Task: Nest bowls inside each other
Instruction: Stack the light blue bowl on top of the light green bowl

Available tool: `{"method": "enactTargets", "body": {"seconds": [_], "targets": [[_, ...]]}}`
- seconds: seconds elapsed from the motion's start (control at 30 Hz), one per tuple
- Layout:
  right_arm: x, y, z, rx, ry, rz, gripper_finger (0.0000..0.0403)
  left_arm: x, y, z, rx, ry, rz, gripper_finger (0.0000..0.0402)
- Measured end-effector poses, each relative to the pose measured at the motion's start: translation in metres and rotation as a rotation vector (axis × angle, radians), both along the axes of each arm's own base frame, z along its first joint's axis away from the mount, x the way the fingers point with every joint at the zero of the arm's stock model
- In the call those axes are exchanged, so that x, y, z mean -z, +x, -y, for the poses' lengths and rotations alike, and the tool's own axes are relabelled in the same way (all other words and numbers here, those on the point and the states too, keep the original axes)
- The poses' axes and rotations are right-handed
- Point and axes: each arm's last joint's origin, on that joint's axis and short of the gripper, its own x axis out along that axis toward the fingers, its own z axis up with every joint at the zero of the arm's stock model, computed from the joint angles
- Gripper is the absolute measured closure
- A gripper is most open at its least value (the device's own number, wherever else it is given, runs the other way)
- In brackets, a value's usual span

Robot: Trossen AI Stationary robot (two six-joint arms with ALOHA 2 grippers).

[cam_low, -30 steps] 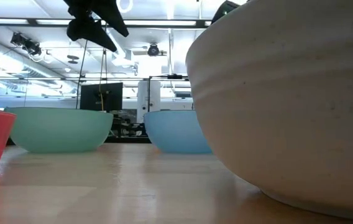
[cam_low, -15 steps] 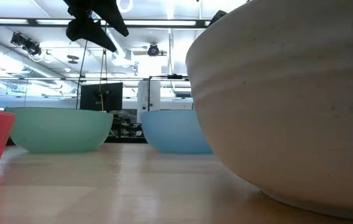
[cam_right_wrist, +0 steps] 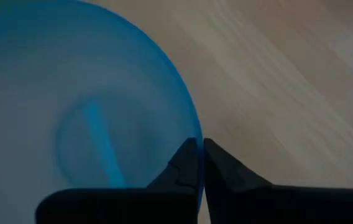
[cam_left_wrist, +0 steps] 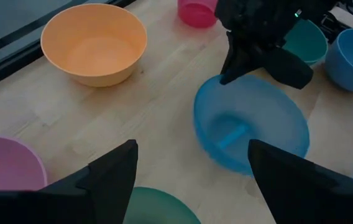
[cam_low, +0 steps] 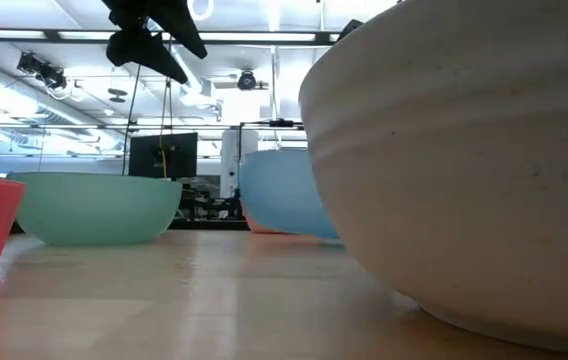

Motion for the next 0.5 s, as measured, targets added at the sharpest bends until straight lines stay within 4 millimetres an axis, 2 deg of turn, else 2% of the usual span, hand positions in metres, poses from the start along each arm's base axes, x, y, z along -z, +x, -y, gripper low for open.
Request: {"method": "enactTargets", "body": {"seconds": [0.13, 0.27, 0.4, 0.5], "targets": [[-0.004, 0.005, 0.001, -0.016, -0.020, 0.062, 0.0401, 0.000, 0.000, 0.000, 0.000, 0.000, 0.000, 0.0089], [-0.017, 0.015, -0.002, -0.056, -0.010, 0.223, 0.0401, -0.004, -0.006, 0.002, 0.010, -0.027, 0.024, 0.0089], [-0.034, 0.026, -0.007, -0.099, -0.016, 0.349, 0.0402, -0.018, -0.019, 0.008, 0.044, -0.039, 0.070, 0.0089], [-0.057, 0.037, -0.013, -0.133, -0.049, 0.440, 0.0402, -0.035, -0.032, 0.013, 0.058, -0.023, 0.143, 0.0089]]}}
